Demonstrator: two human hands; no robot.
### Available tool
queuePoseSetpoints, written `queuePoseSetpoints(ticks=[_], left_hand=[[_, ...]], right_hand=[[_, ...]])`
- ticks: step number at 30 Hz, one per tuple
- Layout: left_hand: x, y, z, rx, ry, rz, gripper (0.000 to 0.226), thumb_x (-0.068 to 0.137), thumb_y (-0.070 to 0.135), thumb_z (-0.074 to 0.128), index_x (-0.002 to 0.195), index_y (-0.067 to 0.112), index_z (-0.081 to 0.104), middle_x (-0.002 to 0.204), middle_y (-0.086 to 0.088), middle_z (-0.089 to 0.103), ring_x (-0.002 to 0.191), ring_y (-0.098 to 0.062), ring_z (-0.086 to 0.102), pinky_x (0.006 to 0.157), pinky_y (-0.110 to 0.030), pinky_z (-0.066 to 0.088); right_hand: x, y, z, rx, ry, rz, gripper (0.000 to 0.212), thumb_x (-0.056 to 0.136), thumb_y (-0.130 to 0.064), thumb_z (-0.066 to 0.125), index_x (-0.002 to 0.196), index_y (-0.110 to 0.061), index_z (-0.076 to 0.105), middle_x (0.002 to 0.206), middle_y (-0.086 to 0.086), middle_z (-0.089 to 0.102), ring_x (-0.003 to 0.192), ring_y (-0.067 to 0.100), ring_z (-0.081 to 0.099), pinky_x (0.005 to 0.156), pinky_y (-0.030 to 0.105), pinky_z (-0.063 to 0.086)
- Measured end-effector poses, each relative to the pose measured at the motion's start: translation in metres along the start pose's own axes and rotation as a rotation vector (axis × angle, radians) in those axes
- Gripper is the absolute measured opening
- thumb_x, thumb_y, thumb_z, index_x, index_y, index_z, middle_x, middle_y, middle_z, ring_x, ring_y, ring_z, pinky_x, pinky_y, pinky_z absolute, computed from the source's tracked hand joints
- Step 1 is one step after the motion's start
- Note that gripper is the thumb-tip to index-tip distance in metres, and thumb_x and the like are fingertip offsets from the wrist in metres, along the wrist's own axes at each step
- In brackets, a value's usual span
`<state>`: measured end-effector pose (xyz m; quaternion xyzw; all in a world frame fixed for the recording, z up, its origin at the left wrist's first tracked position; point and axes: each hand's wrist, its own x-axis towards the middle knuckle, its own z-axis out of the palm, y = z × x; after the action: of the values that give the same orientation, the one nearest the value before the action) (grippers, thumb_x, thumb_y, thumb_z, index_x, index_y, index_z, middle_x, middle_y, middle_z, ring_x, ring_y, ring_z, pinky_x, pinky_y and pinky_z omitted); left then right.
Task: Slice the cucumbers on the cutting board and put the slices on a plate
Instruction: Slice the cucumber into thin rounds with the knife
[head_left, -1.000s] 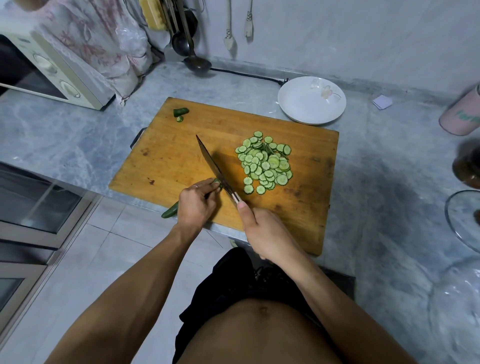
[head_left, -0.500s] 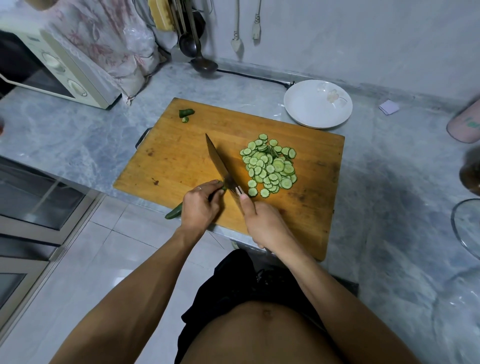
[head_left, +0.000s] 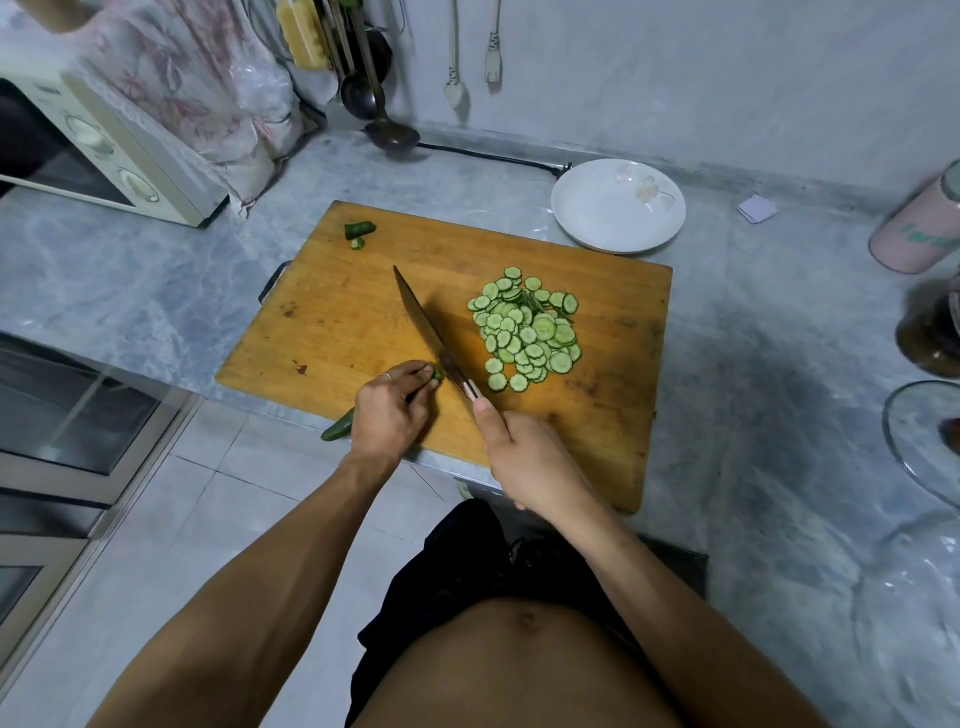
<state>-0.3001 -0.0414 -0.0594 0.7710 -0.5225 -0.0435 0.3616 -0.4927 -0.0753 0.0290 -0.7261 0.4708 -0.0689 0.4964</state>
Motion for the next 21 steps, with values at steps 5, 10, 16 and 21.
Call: queuePoseSetpoints(ticks=[5,10,16,21], left_hand=[[0.0,-0.002,-0.001,0.009,-0.024,0.015,0.014,0.083,0.008,0.073,0.096,0.004,0.077,0.106,-0.009,0.073,0.088,-0.022,0.07,0.086,-0.022,0.051],[0.001,-0.003,0.0,0.012,-0.027,0.023,0.015,0.081,0.005,0.074,0.096,0.004,0.077,0.106,-0.009,0.073,0.089,-0.021,0.071,0.089,-0.017,0.047],[0.001,-0.006,0.0,0.021,-0.041,-0.002,0.017,0.082,0.004,0.072,0.098,0.004,0.077,0.107,-0.01,0.073,0.092,-0.021,0.071,0.093,-0.009,0.039],[0.002,-0.007,0.001,0.008,-0.05,-0.024,0.017,0.082,0.005,0.072,0.098,0.003,0.077,0.107,-0.011,0.073,0.091,-0.022,0.071,0.094,-0.002,0.035]], right_hand=[[-0.005,-0.004,0.0,-0.007,-0.017,-0.007,0.057,0.104,-0.056,0.026,0.066,-0.018,0.047,0.057,-0.001,0.046,0.052,0.019,0.047,0.067,0.044,0.053],[-0.011,0.001,0.0,-0.013,-0.042,-0.011,0.059,0.103,-0.058,0.024,0.07,-0.017,0.05,0.057,-0.002,0.049,0.051,0.013,0.049,0.062,0.035,0.048],[-0.013,0.001,0.002,-0.044,-0.066,-0.019,0.058,0.104,-0.057,0.022,0.067,-0.019,0.047,0.057,-0.002,0.049,0.049,0.011,0.048,0.054,0.027,0.041],[-0.003,-0.001,0.004,-0.04,-0.078,0.046,0.06,0.102,-0.06,0.022,0.081,-0.011,0.05,0.065,0.006,0.052,0.028,0.005,0.046,0.032,0.016,0.032]])
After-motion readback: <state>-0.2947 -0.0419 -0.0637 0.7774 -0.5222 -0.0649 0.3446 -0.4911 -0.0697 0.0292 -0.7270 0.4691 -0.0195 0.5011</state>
